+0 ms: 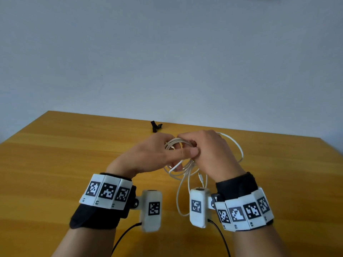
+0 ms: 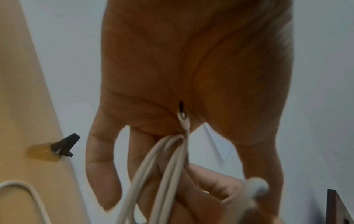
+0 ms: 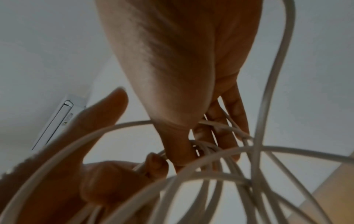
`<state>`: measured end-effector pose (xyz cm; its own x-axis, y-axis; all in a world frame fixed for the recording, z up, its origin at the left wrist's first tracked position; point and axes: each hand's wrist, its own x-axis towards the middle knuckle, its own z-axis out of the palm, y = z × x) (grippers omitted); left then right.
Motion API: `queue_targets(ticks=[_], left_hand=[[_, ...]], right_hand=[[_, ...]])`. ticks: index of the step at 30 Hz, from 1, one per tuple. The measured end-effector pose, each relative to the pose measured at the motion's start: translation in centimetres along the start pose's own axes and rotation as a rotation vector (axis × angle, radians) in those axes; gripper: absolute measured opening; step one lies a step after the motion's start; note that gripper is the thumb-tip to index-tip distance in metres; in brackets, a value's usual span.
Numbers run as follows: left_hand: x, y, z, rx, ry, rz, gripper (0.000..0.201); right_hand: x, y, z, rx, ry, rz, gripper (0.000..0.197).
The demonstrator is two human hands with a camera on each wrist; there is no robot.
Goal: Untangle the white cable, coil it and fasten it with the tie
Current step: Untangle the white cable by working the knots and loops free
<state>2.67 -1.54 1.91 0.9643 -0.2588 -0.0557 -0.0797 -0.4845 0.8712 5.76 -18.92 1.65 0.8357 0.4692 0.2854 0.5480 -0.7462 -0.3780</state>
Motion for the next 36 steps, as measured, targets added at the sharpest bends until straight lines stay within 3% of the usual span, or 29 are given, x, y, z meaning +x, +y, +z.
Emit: queue_targets(ticks=[4,8,12,19,26,30,34,36], left_hand=[[0.5,-0.5,0.1,0.034,0.004,0.062,0.022],[0.9,-1.3,0.0,0.039,0.006,0.088,0.031],[1.3,-1.6,-0.1,-0.156,0.096,0.059,0.034],[0.8,-0.7,-0.9,-0.612,0.274,0.145,0.03],[0.4,-0.1,-1.4,-0.778,0.478,0.222,0.033],[0.3,-0.2,-1.7,-0.832,0.579,0.23,0.034],[0.4,-0.7,-2.3,-0.877,0.698,0.202,0.034],[0.5,-1.1,-2.8,-0.934,0.733,0.187,0.032]], right_hand=[[0.2,0.2,0.0,-0.037,0.023,0.011,0.013],[0.5,0.7,0.4,-0.023,0.063,-0.012,0.015],[0.8,1.6,0.8,0.13,0.108,0.017,0.011],[0.2,2.9,-0.2,0.227,0.093,0.105,0.046],[-0.3,3.9,-1.0,0.249,0.031,0.114,0.035],[-0.3,5.1,-1.2,0.277,0.02,0.132,0.046],[0.1,5.8,-0.9,0.343,0.177,0.154,0.021],[0.2,6.1,-0.9,0.342,0.252,0.166,0.019]])
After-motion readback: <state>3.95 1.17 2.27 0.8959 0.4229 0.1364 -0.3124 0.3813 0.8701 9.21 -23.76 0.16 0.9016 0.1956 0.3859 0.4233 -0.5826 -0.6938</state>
